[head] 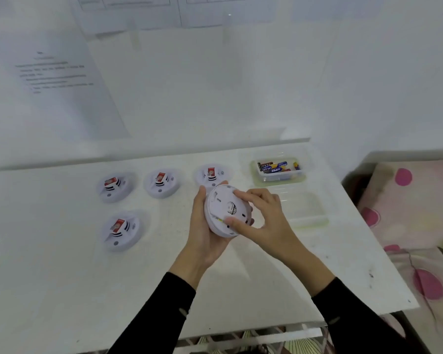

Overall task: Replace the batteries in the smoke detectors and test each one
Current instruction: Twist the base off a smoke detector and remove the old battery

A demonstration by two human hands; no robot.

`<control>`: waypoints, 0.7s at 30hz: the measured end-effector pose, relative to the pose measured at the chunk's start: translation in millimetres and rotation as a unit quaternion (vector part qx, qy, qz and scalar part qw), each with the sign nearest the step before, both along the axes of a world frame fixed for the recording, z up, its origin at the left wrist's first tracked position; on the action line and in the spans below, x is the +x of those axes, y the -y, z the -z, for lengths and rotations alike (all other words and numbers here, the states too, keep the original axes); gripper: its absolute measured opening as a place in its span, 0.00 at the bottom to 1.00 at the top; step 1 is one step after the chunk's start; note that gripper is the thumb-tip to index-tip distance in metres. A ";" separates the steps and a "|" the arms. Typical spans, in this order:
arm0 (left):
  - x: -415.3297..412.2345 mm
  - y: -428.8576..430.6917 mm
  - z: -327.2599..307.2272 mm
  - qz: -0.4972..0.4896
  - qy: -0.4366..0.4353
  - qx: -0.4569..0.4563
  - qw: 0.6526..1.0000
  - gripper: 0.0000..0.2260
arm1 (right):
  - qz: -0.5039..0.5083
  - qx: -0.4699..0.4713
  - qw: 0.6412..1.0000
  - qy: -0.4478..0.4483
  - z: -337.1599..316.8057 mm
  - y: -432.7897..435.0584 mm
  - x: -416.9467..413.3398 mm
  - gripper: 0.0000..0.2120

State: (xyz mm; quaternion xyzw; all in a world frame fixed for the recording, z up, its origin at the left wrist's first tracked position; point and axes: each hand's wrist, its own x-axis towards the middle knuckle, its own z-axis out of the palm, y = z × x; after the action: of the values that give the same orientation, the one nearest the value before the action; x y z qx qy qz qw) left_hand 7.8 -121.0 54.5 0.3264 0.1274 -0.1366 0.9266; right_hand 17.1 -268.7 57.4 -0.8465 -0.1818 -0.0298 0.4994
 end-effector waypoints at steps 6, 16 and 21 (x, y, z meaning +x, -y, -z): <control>4.8 21.1 -0.4 -0.019 0.022 0.006 1.000 0.29 | -0.046 -0.037 0.993 0.101 -2.2 24.3 20.0 0.31; 9.3 30.8 7.0 -0.051 0.024 0.046 0.997 0.22 | -0.111 -0.020 0.981 0.161 1.9 28.6 32.7 0.31; 9.6 21.3 8.7 0.001 -0.006 0.075 0.997 0.25 | -0.143 -0.057 0.971 0.183 -2.8 31.6 37.7 0.31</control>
State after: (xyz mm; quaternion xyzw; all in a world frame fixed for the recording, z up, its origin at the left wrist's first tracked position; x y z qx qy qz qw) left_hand 17.4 -142.4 45.8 0.3942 0.1421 -0.1294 0.8987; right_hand 54.8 -300.3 60.2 -0.8189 -0.3910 -0.1024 0.4075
